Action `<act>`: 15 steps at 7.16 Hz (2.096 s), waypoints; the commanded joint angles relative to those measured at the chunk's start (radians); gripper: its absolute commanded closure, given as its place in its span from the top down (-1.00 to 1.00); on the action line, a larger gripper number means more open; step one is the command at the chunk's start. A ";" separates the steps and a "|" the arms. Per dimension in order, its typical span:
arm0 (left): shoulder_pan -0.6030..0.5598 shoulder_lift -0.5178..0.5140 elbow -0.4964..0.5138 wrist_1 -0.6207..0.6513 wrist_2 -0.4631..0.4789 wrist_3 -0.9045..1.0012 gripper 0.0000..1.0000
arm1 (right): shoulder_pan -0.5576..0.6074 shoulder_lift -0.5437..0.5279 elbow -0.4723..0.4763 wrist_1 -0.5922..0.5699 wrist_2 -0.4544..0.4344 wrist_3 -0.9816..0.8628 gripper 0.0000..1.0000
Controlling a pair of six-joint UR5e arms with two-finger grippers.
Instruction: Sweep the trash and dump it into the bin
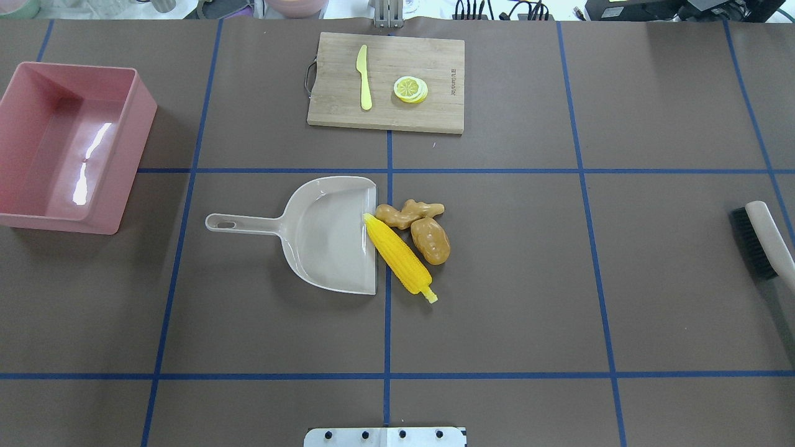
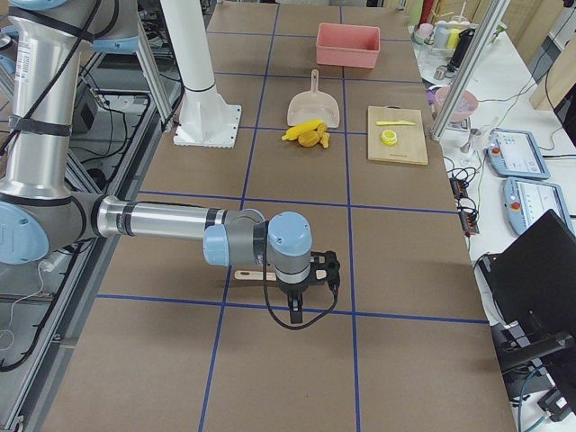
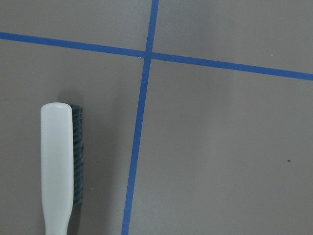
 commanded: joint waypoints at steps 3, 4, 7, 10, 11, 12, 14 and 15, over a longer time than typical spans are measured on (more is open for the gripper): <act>0.001 -0.012 -0.004 0.002 0.002 -0.003 0.98 | 0.000 -0.003 0.009 -0.001 0.005 0.000 1.00; 0.001 -0.012 -0.007 0.002 0.002 -0.003 0.98 | 0.000 -0.005 0.012 -0.003 0.006 0.000 1.00; 0.003 -0.029 -0.016 0.000 0.001 -0.008 0.98 | 0.000 -0.006 0.026 -0.003 0.008 0.000 1.00; 0.055 -0.110 -0.030 -0.003 0.001 -0.008 0.98 | 0.000 -0.008 0.023 -0.003 0.008 0.000 1.00; 0.119 -0.154 -0.030 -0.001 0.001 -0.008 0.98 | 0.000 -0.008 0.037 -0.003 0.026 0.000 1.00; 0.153 -0.220 -0.031 -0.001 0.001 -0.009 0.98 | 0.000 -0.025 0.034 -0.012 0.028 0.008 1.00; 0.274 -0.376 -0.042 -0.001 0.001 -0.040 0.98 | 0.000 -0.065 0.029 -0.008 0.048 0.014 1.00; 0.334 -0.451 -0.042 -0.016 0.001 -0.092 0.98 | 0.000 -0.072 0.028 -0.012 0.054 0.014 1.00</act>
